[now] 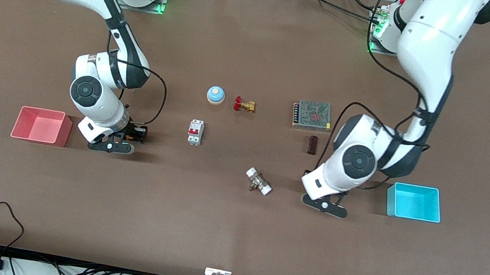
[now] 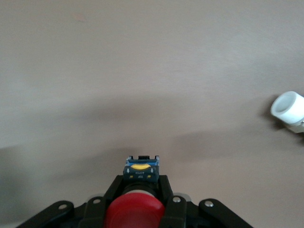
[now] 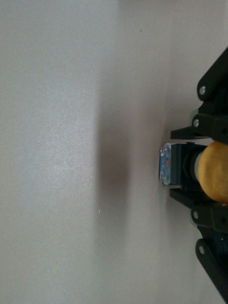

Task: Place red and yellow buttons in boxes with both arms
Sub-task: 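Carry the red button to the cyan box while the right gripper carries yellow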

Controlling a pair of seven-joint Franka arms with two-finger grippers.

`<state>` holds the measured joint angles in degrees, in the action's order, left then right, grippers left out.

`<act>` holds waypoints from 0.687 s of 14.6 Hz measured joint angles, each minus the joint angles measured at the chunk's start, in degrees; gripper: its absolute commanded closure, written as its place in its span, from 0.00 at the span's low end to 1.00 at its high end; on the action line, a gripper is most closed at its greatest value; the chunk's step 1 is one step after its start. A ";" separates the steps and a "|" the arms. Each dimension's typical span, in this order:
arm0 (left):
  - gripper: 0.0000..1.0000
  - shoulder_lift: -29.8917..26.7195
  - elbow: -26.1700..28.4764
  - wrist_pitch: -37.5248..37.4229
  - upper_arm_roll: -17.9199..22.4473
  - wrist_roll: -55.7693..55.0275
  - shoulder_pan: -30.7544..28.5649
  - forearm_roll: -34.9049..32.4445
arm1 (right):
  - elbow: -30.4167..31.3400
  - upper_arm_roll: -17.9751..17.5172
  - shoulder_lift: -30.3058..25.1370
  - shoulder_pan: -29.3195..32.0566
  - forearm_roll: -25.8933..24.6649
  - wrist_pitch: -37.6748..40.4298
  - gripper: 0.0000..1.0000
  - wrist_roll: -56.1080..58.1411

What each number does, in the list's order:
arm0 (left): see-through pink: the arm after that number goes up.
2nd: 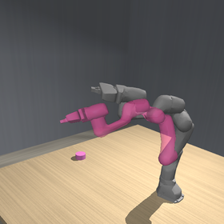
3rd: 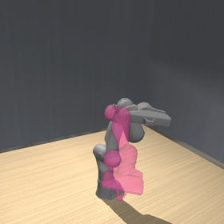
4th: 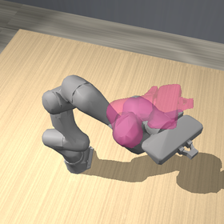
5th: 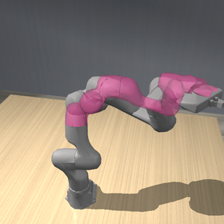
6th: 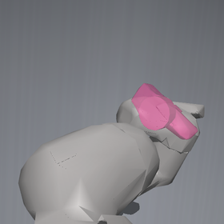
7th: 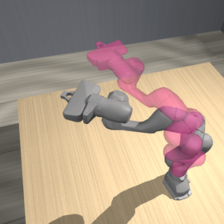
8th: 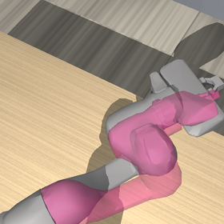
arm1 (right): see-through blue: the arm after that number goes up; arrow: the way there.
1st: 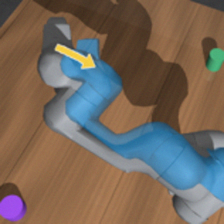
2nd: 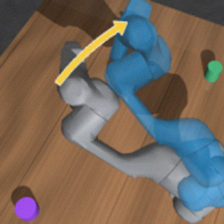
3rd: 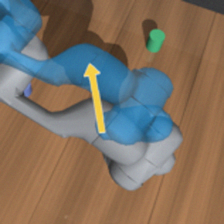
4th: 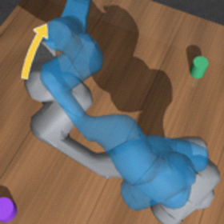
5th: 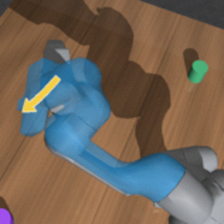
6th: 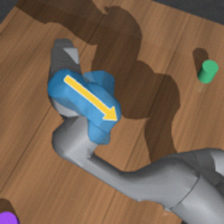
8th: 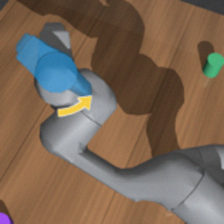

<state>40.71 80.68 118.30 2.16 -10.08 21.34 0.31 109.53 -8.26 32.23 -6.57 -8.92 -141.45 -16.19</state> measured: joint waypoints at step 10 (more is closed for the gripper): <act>0.87 -6.18 1.53 -11.79 7.34 9.89 -13.95 -0.24 | -4.06 0.65 -7.71 5.67 0.01 13.49 0.89 7.92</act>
<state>34.52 82.21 106.51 9.50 -0.19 7.39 0.07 105.47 -7.61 24.52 -0.89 -8.91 -127.96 -8.26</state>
